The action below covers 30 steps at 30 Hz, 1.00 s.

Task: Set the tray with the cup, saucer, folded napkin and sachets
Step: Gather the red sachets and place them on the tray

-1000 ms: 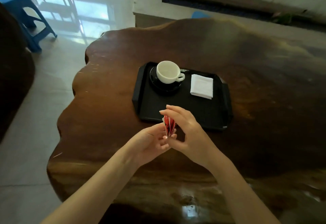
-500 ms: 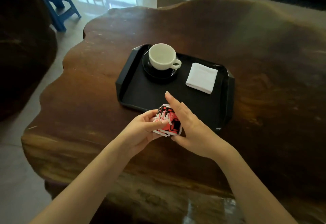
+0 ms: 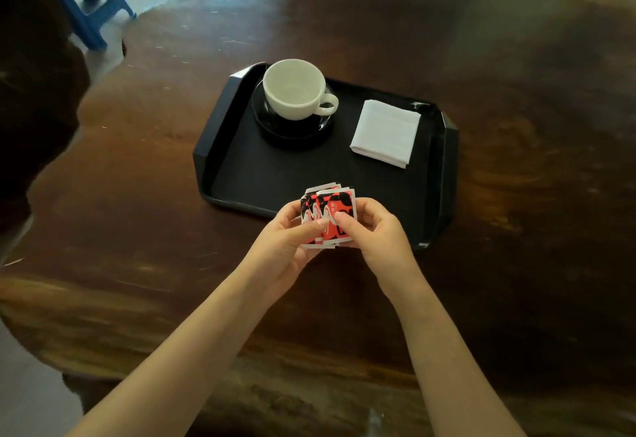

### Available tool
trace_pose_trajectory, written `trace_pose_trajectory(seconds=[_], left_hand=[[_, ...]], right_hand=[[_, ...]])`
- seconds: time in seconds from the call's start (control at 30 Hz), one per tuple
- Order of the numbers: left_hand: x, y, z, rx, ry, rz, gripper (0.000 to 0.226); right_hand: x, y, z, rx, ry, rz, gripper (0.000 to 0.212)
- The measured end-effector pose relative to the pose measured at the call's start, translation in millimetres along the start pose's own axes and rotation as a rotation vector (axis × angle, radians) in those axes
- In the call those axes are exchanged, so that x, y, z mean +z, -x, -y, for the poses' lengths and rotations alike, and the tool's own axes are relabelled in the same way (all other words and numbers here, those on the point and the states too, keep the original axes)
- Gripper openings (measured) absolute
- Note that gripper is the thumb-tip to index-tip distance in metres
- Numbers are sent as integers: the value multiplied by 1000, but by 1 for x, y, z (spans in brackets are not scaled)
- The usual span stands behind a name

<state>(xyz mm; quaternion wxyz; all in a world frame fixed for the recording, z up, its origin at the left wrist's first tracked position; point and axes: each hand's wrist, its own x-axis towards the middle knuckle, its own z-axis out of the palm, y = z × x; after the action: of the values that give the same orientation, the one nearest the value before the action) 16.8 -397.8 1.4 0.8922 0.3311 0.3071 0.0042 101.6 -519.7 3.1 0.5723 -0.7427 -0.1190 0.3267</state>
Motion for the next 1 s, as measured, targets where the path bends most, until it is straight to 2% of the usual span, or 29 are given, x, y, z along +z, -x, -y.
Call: trace_pose_trajectory(seconds=[0.2, 0.3, 0.37, 0.67, 1.0], left_hand=[[-4, -24, 4, 42, -115, -50, 25], [-7, -34, 2, 87, -249, -127, 28], [-10, -41, -1, 84, -252, -144, 31], [-29, -69, -26, -29, -268, -134, 21], [-44, -84, -44, -31, -373, -110, 21]], right_hand=[[-2, -17, -13, 43, -106, -23, 13], [0, -25, -17, 58, -135, -47, 13], [1, -31, -19, 70, -152, -62, 13], [0, -59, -23, 119, -188, -68, 11], [0, -74, -22, 171, -79, -63, 12]])
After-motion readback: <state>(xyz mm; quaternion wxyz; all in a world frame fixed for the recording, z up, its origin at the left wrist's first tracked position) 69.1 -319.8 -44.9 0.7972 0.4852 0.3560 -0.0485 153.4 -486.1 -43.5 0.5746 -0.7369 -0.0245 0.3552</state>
